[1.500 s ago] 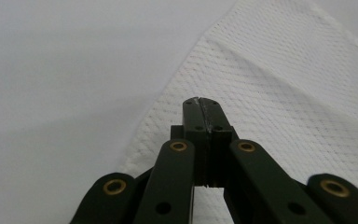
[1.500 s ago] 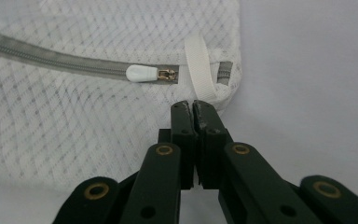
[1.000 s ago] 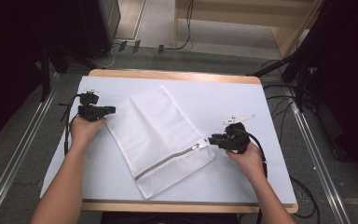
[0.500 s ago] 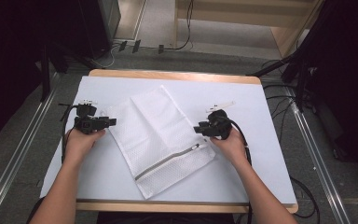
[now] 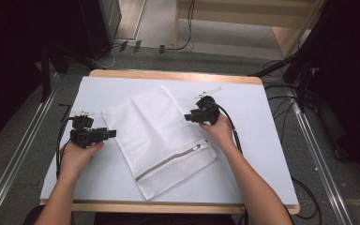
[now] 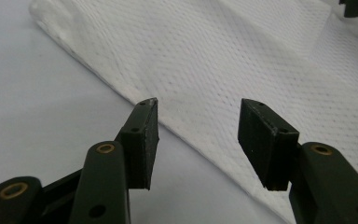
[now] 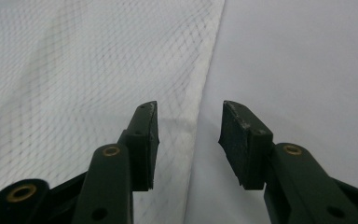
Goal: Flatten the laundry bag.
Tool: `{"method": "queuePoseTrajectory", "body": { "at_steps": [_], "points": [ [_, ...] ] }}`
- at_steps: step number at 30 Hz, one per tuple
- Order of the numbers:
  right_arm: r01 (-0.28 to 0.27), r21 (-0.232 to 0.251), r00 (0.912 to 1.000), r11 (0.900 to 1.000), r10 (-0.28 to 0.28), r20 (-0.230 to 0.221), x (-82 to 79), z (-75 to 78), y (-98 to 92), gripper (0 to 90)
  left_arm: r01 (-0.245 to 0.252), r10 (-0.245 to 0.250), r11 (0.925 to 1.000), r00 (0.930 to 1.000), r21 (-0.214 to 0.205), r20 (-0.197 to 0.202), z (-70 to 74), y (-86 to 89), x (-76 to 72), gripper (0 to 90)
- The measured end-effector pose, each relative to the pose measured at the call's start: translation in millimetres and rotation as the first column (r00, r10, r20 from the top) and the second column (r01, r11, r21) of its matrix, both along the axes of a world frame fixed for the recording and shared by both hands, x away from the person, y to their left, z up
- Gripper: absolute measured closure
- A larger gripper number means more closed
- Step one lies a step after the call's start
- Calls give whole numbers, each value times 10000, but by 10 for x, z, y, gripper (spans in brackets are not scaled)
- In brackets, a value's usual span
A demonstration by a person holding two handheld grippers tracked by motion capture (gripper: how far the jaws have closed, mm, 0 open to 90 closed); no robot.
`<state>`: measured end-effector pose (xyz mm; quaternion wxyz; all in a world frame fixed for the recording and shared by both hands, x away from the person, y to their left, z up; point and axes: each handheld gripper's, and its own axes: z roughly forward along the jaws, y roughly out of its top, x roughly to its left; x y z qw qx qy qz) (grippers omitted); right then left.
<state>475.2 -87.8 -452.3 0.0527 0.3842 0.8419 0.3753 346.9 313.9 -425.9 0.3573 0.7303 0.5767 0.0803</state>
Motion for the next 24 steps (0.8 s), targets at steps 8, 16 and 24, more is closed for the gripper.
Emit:
{"method": "queuePoseTrajectory", "body": {
  "at_steps": [8, 16, 24],
  "points": [
    [-81, -287, 10000, 9996, 80, -59, 88, -138, 161, 566, -82, 83, 9998, 10000, 184, -44, -57, 0, -16, 488],
    [-92, -670, 9997, 9977, 107, 213, 24, -134, 245, 844, 15, -13, 9998, 9999, 189, -124, -90, -19, 21, 489],
    [23, -441, 9998, 9990, -32, -200, 49, -128, 176, 900, 135, -133, 9996, 9999, 260, -94, -95, -52, 37, 489]
  ]
}}
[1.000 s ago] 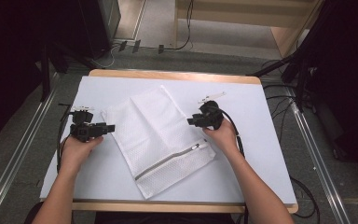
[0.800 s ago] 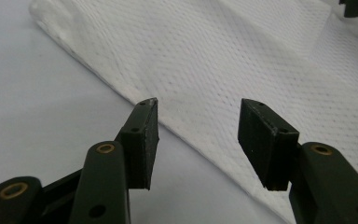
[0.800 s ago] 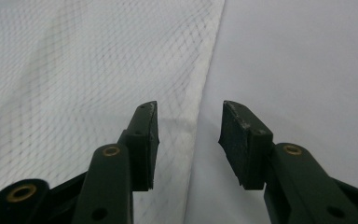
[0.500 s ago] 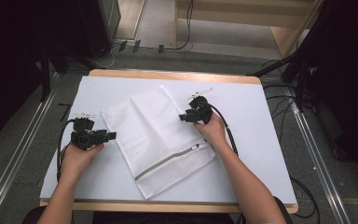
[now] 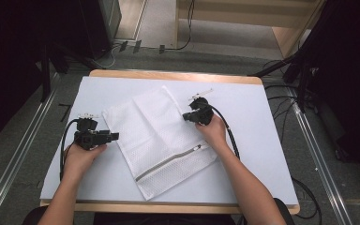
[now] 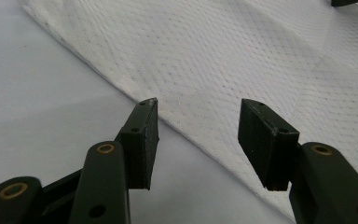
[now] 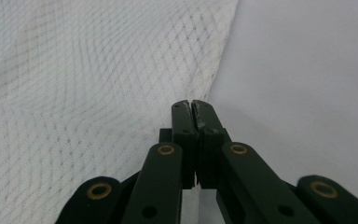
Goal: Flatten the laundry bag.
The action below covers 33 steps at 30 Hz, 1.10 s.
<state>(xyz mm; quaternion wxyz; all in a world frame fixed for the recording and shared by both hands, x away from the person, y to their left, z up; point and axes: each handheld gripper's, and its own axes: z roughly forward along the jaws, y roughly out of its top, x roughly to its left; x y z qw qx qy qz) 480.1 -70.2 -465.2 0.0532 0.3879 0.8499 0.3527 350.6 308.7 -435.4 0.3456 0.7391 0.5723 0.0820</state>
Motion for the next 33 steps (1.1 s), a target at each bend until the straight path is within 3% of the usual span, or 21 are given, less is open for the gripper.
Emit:
{"method": "queuePoseTrajectory", "body": {
  "at_steps": [7, 16, 24, 33],
  "points": [
    [426, 124, 9991, 9990, -426, -6, 21, 8, -133, 900, 78, -78, 10000, 10000, 16, 52, 0, -48, 26, 491],
    [1244, 134, 9922, 9921, -1244, 17, -1, 2, -392, 900, 602, -602, 9982, 9982, 67, -5, -19, -227, 123, 493],
    [1871, 170, 9823, 9822, -1872, 17, -53, -16, -618, 900, 1267, -1266, 9919, 9919, 108, -97, -48, -455, 232, 492],
    [2230, 183, 9748, 9746, -2231, 6, -150, -42, -792, 900, 1701, -1695, 9849, 9853, 312, -219, -125, -703, 387, 492]
  ]
}}
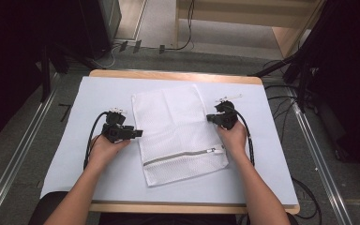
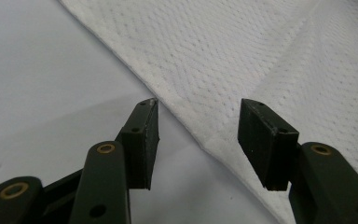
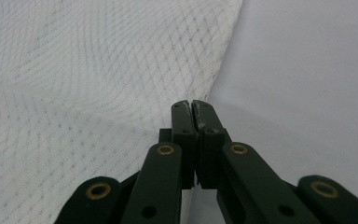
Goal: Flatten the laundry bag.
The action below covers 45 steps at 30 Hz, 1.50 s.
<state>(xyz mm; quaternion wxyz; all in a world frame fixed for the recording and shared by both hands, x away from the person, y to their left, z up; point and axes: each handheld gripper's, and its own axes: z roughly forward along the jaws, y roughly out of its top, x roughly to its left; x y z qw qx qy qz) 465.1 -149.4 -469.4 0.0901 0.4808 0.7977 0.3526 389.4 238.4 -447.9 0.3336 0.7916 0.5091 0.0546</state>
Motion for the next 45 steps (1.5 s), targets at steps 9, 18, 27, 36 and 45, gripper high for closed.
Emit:
{"method": "queuePoseTrajectory", "body": {
  "at_steps": [9, 18, 27, 36, 45],
  "points": [
    [115, 29, 9999, 9999, -116, 29, -108, -14, -65, 900, 102, -102, 9999, 9999, 47, 41, -40, -104, 81, 578],
    [125, 48, 9999, 9999, -125, -65, -203, -14, -111, 900, 47, -49, 9998, 9999, 167, 121, -51, -103, 105, 688],
    [15, -42, 9999, 10000, -16, -147, -362, -5, -147, 900, -28, 25, 9999, 9998, 136, 213, -76, -65, 127, 823],
    [-200, -23, 9996, 9998, 199, -205, -509, -6, -168, 898, 162, -173, 9995, 9990, 274, 423, -83, -103, 123, 897],
    [-467, -70, 9984, 9989, 464, -325, -655, 6, -171, 898, 305, -337, 9977, 9981, 610, 523, -59, -137, 140, 900]
  ]
}}
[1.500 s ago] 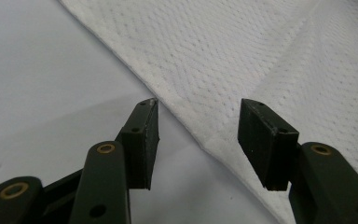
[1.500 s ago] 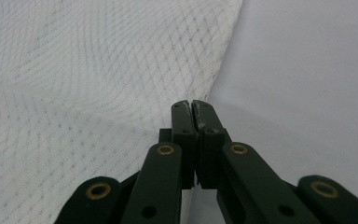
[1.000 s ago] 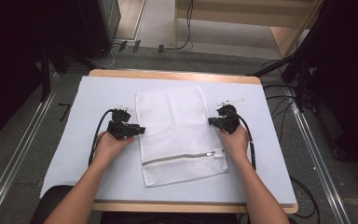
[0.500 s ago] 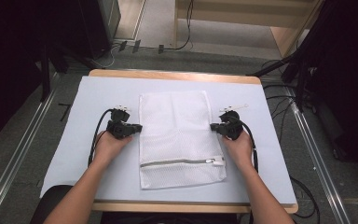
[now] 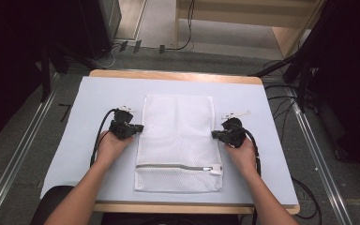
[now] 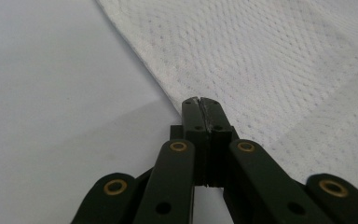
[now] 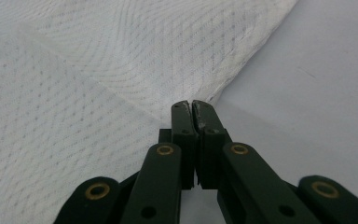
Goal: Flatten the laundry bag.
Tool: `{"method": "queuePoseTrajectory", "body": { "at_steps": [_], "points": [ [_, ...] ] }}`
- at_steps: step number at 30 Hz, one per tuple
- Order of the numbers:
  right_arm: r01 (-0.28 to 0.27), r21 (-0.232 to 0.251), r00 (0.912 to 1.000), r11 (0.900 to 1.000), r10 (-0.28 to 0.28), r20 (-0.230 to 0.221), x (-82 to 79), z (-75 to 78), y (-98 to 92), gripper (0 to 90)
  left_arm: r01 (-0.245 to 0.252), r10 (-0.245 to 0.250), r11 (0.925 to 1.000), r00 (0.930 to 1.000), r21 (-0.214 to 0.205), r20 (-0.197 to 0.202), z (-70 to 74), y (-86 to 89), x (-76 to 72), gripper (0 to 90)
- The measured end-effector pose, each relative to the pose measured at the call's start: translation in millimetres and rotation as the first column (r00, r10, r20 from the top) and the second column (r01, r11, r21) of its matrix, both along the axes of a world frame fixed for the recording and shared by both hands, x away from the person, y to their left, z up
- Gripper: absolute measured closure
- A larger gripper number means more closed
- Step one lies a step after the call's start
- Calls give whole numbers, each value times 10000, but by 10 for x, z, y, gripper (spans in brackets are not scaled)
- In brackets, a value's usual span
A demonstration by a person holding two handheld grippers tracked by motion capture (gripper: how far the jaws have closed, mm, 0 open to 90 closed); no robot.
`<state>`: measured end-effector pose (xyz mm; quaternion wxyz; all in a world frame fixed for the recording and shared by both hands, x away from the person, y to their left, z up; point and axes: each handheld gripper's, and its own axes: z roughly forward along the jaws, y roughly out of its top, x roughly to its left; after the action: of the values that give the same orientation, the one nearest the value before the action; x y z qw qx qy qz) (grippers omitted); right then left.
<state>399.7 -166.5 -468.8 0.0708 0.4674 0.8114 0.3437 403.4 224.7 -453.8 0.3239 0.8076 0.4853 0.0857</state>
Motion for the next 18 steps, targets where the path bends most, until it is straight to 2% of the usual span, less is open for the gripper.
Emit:
{"method": "queuePoseTrajectory", "body": {
  "at_steps": [4, 9, 18],
  "points": [
    [36, 80, 10000, 10000, -35, -16, 15, -8, -9, 898, -113, 111, 9995, 9999, -281, -60, -9, 17, 45, 900],
    [98, 63, 9998, 9999, -99, 154, 56, -14, -2, 898, -295, 301, 9986, 9995, -448, 111, 33, 77, 114, 900],
    [362, 495, 9987, 9981, -378, 330, 238, -42, 73, 893, -571, 582, 9973, 9981, -460, 213, 58, 191, 218, 900]
  ]
}}
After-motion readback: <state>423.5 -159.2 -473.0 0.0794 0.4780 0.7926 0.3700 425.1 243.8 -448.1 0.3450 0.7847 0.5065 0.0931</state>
